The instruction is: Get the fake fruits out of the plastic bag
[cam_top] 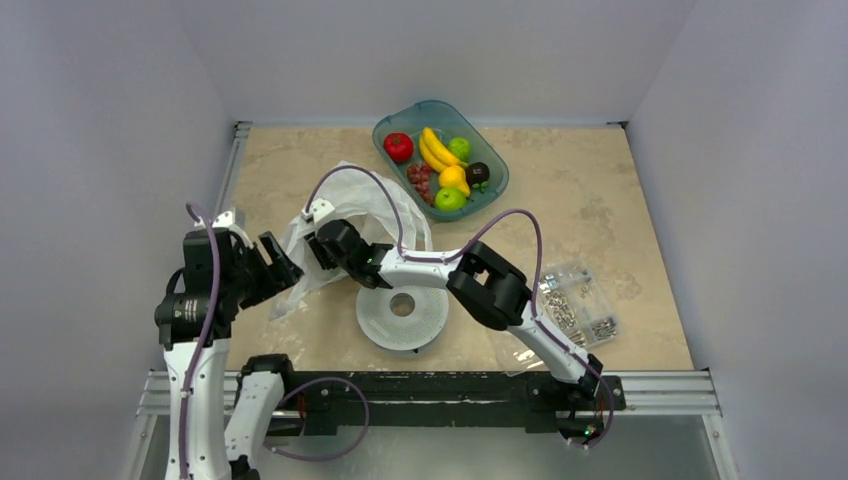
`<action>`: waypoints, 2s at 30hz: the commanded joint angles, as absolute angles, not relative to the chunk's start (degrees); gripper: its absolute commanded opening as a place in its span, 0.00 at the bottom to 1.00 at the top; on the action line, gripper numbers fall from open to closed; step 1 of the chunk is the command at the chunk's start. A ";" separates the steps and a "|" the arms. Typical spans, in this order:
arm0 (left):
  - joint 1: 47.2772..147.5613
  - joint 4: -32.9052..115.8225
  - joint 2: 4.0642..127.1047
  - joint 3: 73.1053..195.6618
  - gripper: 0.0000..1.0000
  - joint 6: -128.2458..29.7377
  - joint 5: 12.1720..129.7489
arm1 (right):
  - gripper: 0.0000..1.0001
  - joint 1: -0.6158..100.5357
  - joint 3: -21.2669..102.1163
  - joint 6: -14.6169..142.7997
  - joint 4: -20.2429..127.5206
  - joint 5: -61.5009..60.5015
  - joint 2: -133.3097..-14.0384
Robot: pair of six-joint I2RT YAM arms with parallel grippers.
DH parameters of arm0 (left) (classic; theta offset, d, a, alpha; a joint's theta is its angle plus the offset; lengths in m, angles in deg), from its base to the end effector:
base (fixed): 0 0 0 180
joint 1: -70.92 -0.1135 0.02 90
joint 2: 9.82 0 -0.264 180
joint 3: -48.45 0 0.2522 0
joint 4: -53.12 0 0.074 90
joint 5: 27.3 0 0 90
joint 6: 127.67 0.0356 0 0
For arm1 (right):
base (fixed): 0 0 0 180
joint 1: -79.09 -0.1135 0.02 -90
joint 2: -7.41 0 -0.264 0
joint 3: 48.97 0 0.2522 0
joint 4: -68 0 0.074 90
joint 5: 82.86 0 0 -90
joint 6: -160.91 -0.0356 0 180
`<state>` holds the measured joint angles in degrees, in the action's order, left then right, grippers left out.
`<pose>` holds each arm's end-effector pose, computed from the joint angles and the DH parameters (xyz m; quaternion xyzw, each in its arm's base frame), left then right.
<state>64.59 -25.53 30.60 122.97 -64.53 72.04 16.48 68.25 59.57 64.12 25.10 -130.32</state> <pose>0.1056 0.0059 0.3495 -0.2324 0.8900 -0.1425 0.3655 0.2627 0.4831 0.1582 -0.2829 0.7851 0.2171 0.5064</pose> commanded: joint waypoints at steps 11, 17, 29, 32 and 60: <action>65.82 -27.37 39.41 121.38 0.19 -64.39 62.97 | 0.69 17.48 64.86 54.98 62.40 22.73 -121.77; 65.62 -28.43 41.16 125.65 0.19 -62.12 58.15 | 0.66 18.01 58.79 55.08 64.36 25.48 -116.91; 61.04 -23.39 54.92 146.94 0.49 -59.46 62.41 | 0.50 20.63 62.65 54.71 66.67 23.42 -120.46; 60.43 -21.19 65.28 150.65 0.45 -58.03 64.42 | 0.52 20.79 63.99 54.76 66.82 22.61 -122.09; 66.74 -18.98 103.46 154.94 0.23 -52.47 73.22 | 0.76 20.99 75.68 56.57 64.99 20.67 -134.06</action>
<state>65.55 -19.78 103.04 155.27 -54.23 71.28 20.98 71.92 55.92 65.28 21.10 -132.25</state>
